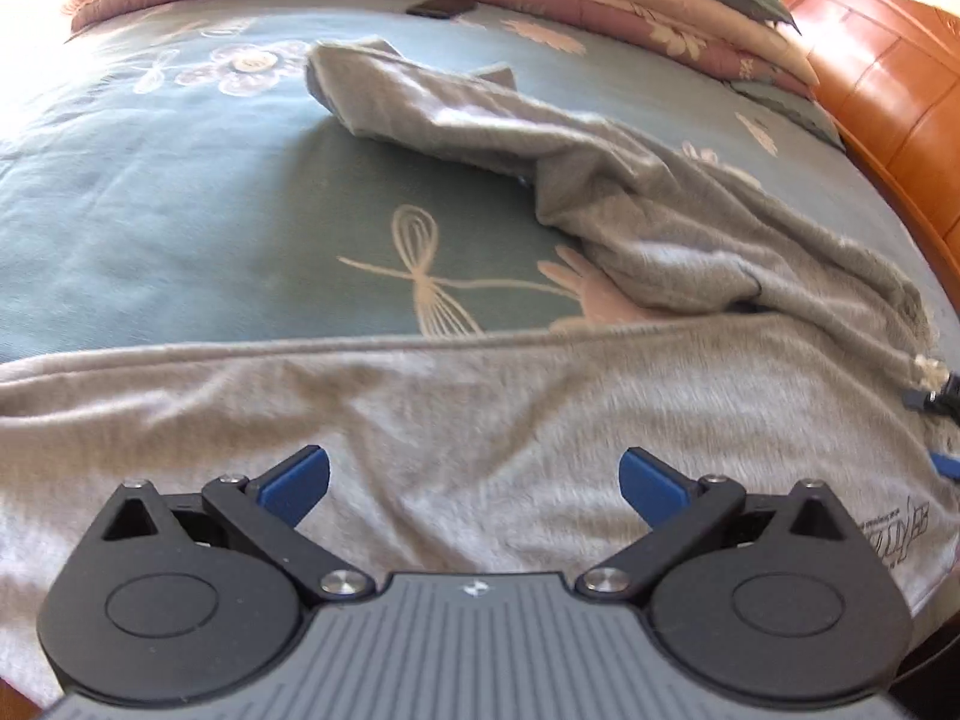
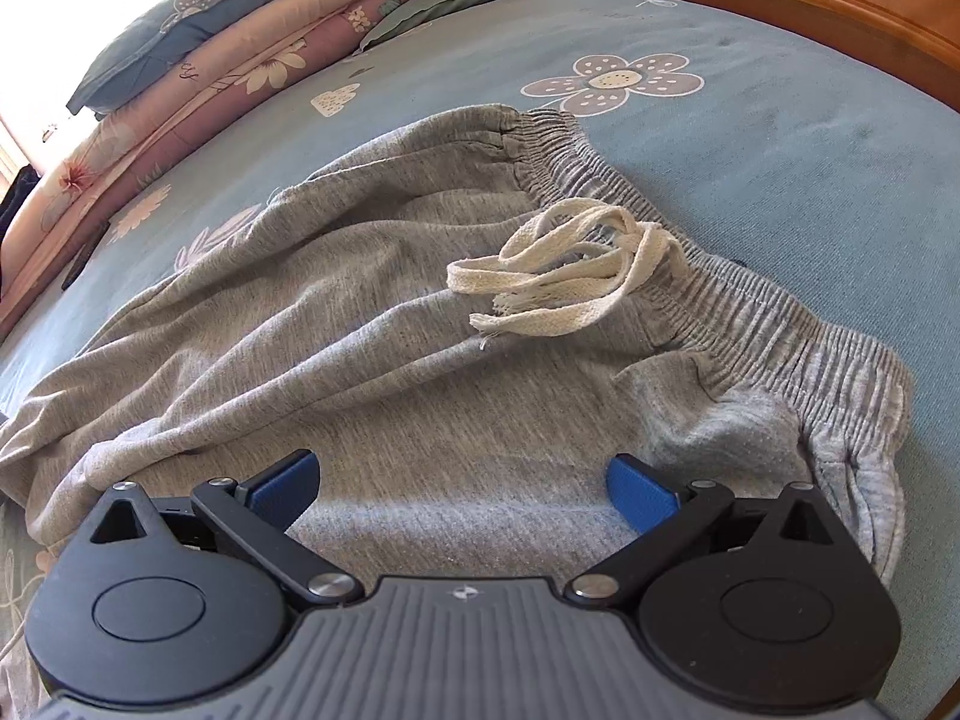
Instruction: Fold clothes
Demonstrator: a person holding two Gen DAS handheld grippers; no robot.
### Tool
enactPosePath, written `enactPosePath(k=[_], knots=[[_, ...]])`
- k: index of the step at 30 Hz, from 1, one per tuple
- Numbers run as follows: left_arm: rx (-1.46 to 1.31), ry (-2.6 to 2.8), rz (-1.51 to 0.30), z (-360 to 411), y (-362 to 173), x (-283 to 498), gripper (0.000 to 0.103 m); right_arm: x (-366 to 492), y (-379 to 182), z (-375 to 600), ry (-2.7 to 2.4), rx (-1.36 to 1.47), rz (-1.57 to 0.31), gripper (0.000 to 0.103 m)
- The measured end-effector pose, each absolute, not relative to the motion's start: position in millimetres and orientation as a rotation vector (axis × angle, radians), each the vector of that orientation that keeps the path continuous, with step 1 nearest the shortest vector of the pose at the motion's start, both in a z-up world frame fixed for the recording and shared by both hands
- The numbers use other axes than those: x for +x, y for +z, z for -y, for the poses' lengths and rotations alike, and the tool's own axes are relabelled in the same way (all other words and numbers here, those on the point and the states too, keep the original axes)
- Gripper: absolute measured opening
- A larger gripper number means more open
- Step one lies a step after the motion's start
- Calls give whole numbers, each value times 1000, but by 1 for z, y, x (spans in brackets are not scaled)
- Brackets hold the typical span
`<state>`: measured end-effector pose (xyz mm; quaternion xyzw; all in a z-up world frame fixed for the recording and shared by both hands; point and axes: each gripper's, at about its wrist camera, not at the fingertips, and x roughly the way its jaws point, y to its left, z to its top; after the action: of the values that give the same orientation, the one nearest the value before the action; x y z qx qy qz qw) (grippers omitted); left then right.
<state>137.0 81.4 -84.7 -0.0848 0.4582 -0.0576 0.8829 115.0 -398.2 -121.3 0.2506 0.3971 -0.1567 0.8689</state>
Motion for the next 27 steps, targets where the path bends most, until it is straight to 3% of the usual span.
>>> enactPosePath(k=[4,8,13,20,27], knots=[[-392,-95,-932,-133,-73,149,102,116,-122,394,-324,491,-837,103],[-530,-46,-989,-158,-102,166,102,118,-123,389,-331,463,-840,103],[-524,68,-973,-182,-117,181,102,122,-125,384,-343,429,-846,103],[-478,45,-955,-204,-82,162,102,126,-125,381,-346,422,-850,103],[-404,103,-1055,-221,-116,135,102,126,-125,379,-335,424,-853,103]])
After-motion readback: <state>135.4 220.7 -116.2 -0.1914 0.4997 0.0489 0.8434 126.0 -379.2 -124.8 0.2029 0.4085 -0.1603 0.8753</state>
